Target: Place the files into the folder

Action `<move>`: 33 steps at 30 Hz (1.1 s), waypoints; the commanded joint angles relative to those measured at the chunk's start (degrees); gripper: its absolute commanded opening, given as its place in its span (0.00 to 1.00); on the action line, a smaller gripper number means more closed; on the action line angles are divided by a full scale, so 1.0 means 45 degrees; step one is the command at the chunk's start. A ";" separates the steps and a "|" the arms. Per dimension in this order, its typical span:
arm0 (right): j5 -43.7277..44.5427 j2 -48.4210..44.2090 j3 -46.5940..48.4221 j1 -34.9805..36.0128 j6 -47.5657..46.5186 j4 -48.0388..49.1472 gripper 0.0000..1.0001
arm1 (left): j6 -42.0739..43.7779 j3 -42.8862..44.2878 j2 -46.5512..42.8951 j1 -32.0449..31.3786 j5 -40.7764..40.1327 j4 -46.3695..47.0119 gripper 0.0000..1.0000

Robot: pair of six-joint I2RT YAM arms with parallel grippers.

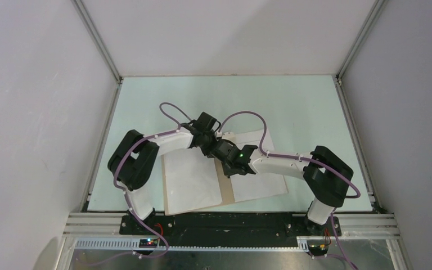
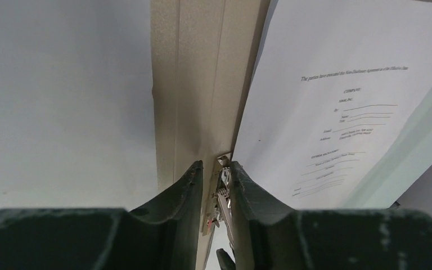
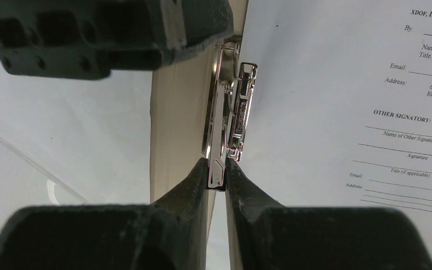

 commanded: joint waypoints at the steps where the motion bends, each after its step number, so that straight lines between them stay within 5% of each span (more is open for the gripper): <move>1: 0.0013 -0.0544 -0.0081 0.0056 0.0110 0.0290 0.13 | -0.0106 0.0300 0.0211 -0.0310 0.0259 0.0290 0.29; 9: -0.0135 -0.0694 -0.0061 -0.0053 0.0162 0.0467 0.14 | -0.0223 0.0197 0.0536 -0.0560 0.0244 0.0343 0.25; 18: -0.0709 -0.1031 -0.0060 -0.0229 0.0159 0.1009 0.28 | -0.0558 -0.0001 0.0728 -0.0741 -0.0001 0.0357 0.10; 33: -0.0956 -0.1673 -0.0057 -0.0248 0.0939 0.0494 0.45 | -0.0572 -0.0049 0.0795 -0.0798 -0.0001 0.0341 0.07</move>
